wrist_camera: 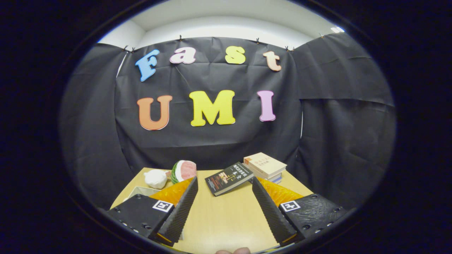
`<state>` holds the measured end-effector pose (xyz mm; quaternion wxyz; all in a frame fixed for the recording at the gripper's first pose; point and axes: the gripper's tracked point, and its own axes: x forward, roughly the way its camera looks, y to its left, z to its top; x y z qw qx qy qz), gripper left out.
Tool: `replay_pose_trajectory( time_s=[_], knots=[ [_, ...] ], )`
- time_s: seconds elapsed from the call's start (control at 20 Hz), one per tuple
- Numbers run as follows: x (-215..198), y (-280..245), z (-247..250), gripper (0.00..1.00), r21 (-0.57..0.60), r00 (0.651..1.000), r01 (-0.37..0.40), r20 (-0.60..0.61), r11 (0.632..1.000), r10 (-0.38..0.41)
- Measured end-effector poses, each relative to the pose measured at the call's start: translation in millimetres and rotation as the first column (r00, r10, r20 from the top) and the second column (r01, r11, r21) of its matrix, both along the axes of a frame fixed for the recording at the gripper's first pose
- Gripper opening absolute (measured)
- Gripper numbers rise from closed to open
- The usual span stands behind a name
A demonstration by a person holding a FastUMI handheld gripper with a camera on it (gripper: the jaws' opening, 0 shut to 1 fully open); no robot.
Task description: Open the storage box then place both shoes into the box .Put the left shoe in first, then the right shoe, with the right side of both shoes facing outward in a uniform manner.
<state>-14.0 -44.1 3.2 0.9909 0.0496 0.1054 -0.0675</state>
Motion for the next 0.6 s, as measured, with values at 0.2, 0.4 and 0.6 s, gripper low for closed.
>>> replay_pose_trajectory(
  time_s=[0.2, 0.4, 0.6],
  knots=[
    [-9, 3, 5, 0.94, 0.003, 0.999, -0.023, 0.023, 1.000, 0.022],
    [-11, 9, 10, 0.94, 0.034, 0.999, -0.025, 0.037, 0.999, 0.024],
    [-9, 16, 12, 0.94, 0.038, 0.999, -0.035, 0.041, 0.999, 0.034]
  ],
)
